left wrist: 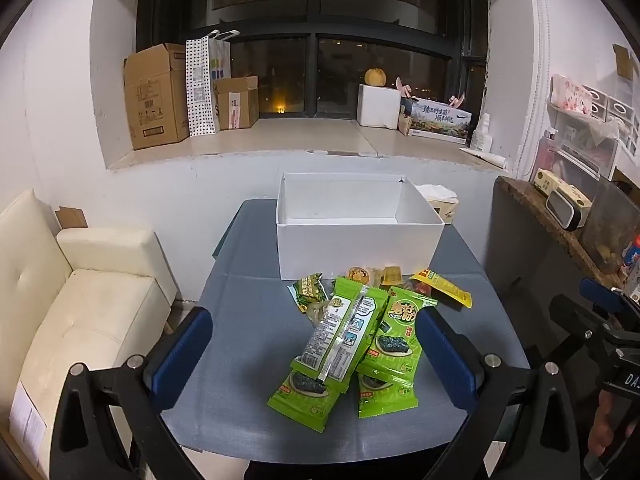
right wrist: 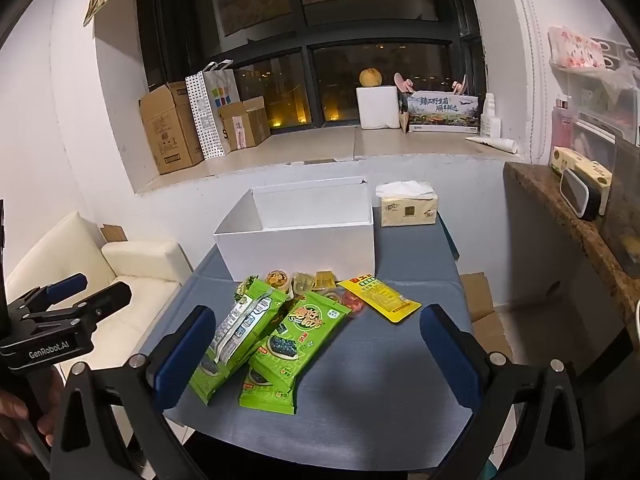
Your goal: Organize snacks
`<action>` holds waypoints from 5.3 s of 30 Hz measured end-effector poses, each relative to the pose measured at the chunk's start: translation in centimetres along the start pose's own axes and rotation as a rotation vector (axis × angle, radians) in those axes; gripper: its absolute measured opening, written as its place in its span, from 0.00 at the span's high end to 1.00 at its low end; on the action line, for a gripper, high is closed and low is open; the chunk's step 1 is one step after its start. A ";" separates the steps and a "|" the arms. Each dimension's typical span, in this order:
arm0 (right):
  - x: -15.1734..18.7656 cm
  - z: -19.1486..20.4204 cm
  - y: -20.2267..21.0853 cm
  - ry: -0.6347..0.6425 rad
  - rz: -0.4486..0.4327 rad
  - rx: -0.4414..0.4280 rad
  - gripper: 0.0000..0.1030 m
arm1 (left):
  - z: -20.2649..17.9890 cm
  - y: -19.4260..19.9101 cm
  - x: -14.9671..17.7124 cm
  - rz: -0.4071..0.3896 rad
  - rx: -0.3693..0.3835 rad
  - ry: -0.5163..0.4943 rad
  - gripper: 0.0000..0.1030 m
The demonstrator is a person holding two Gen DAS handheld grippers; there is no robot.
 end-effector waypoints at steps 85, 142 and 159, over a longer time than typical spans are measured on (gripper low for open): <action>1.8 3.0 -7.2 -0.087 0.160 -0.018 0.00 | 4.0 -0.6 2.4 0.020 -0.044 -0.010 0.00; 1.4 -0.7 -9.4 -0.075 0.146 0.071 0.84 | -5.1 -11.8 5.6 0.096 0.098 -0.241 0.00; 3.1 -9.0 -5.7 -0.170 0.133 0.087 0.84 | -12.4 -22.1 6.8 0.287 0.111 -0.345 0.33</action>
Point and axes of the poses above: each gripper's, at about its wrist camera, not at the fingertips, and y roughly against the way its jaws point, z to its left, x to its underside, the point moved 2 cm from there along -y, roughly the way its jaws point, and after that the axes turned 2 degrees about -z, right-handed, at the moved point
